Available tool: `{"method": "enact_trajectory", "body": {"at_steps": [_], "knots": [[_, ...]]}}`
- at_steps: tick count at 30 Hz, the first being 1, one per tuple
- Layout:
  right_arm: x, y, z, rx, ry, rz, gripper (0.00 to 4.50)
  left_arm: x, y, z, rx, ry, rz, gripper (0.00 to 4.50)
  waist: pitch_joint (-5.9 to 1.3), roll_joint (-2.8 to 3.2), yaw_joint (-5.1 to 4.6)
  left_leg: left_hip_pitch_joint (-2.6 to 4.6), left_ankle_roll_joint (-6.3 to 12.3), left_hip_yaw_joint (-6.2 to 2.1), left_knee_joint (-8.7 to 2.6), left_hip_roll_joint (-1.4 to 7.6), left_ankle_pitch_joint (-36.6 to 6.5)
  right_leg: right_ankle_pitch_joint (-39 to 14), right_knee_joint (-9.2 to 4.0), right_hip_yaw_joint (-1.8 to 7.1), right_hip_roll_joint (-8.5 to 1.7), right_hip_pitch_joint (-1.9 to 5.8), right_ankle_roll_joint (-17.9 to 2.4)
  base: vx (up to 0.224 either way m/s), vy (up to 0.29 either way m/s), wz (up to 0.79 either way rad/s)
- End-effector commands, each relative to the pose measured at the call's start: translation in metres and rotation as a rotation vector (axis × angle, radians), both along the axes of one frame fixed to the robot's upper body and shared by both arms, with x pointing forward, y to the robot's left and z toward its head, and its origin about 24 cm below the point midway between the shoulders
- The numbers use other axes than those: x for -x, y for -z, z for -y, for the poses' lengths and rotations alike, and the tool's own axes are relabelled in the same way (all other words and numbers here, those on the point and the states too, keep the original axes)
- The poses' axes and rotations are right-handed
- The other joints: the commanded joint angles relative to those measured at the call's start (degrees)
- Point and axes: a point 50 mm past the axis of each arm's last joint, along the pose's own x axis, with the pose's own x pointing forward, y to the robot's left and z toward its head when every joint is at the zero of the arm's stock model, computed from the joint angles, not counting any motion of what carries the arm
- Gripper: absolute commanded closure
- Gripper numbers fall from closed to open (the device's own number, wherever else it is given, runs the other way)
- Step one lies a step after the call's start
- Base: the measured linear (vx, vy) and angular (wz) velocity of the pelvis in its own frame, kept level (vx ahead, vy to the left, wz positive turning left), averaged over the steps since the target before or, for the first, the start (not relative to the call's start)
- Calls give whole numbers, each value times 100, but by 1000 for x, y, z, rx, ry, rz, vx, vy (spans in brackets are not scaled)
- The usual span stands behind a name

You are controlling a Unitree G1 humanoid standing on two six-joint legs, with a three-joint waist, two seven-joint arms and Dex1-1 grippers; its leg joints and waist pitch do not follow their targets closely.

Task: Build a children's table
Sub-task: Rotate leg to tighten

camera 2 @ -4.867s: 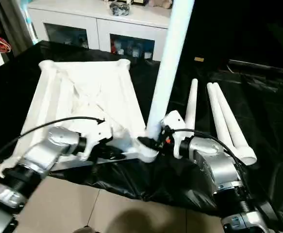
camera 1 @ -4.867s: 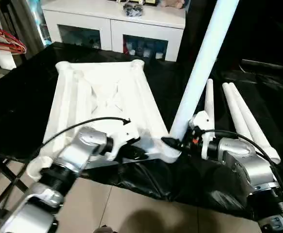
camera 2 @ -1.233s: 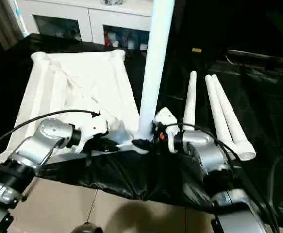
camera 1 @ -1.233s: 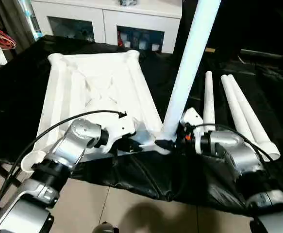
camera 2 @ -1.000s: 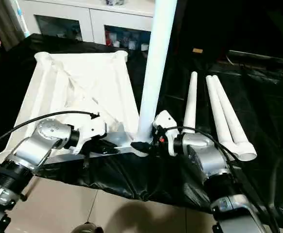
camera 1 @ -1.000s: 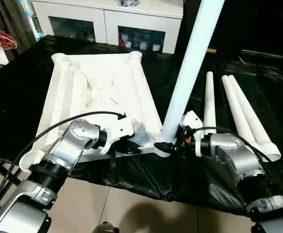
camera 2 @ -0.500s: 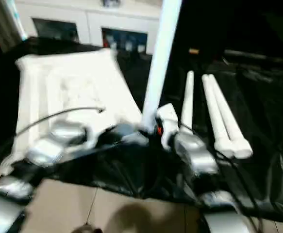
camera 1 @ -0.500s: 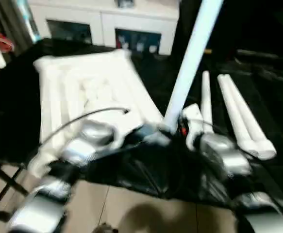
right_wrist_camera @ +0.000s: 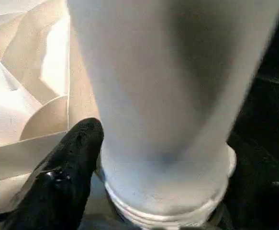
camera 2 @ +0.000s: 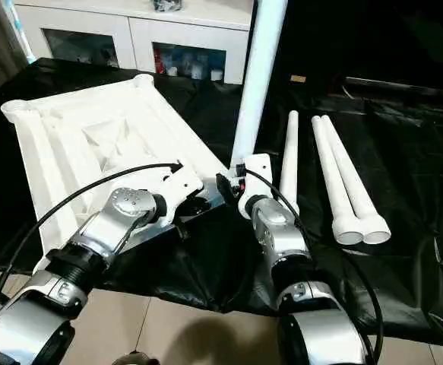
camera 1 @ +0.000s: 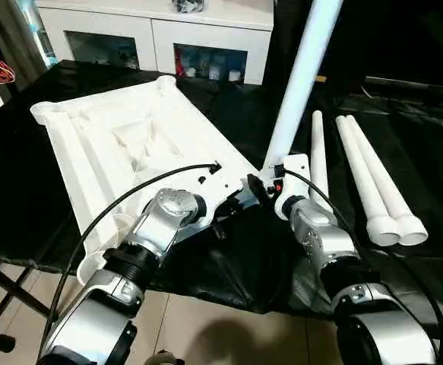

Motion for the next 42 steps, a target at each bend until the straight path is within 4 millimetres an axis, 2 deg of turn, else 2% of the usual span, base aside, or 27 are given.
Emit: {"method": "enact_trajectory", "body": {"at_steps": [1,2,4,6,10,13,16,20,22,27,31,34,38,42], "knots": [[7,8,-23,-12,-102,-52,58,9,-12,31,46,162,59,450,-419,93,-6,114,15,-284,-426,561,-1181,-1049,-441,502,-785,254,-981,0,0,0],[6,7,-22,1,-108,-42,43,10,-12,29,42,173,58,450,-415,89,-7,110,23,-281,-425,558,-1154,-1008,-435,504,-782,250,-991,0,0,0],[5,5,-18,29,-143,-11,43,13,-10,23,40,206,44,450,-424,107,0,94,50,-282,-416,558,-1061,-856,-407,500,-794,265,-1048,0,0,0],[5,2,-14,46,-195,14,43,16,-8,16,33,238,29,450,-424,100,-12,85,90,-279,-411,552,-1031,-765,-394,500,-784,274,-1070,0,0,0],[9,-3,-4,82,-315,50,43,20,-4,3,6,298,5,450,-401,98,-21,79,165,-276,-412,551,-1128,-997,-428,500,-779,281,-1011,0,0,0],[12,-5,3,108,-392,67,43,22,-3,-4,-11,329,-9,450,-393,111,-21,104,137,-276,-426,567,-1208,-1111,-436,502,-764,254,-998,0,0,0],[18,-7,12,124,-498,72,43,24,-4,-13,-22,372,-21,450,-395,109,4,97,129,-273,-417,561,-1196,-1141,-440,506,-774,268,-997,0,0,0],[25,-9,21,139,-609,62,43,27,-5,-23,-31,417,-38,450,-403,104,51,85,240,-263,-406,566,-1049,-920,-409,490,-742,276,-1011,0,0,0],[29,-11,26,148,-654,54,66,27,-5,-30,-48,435,-42,450,-401,104,88,98,235,-260,-404,575,-1095,-1005,-413,492,-754,261,-1006,0,0,0],[32,-12,31,140,-688,45,101,29,-5,-38,-65,462,-57,450,-397,103,96,100,156,-273,-413,576,-1192,-1259,-440,490,-766,263,-980,0,0,0],[36,-12,32,126,-733,30,122,32,-4,-44,-74,493,-77,450,-409,107,104,96,185,-271,-406,578,-1104,-1108,-415,487,-753,254,-996,0,0,0],[40,-12,31,115,-768,16,156,33,-4,-48,-75,511,-93,450,-406,104,107,99,188,-267,-409,577,-1108,-1078,-415,487,-749,257,-1012,0,0,0],[44,-11,31,97,-785,3,169,33,-4,-49,-74,516,-97,450,-395,106,112,106,135,-272,-417,579,-1221,-1309,-442,487,-768,251,-977,0,0,0],[44,-6,28,68,-733,-10,173,29,-5,-45,-43,470,-91,450,-399,99,112,104,105,-271,-414,574,-1167,-1292,-441,495,-770,249,-967,0,0,0]]}}
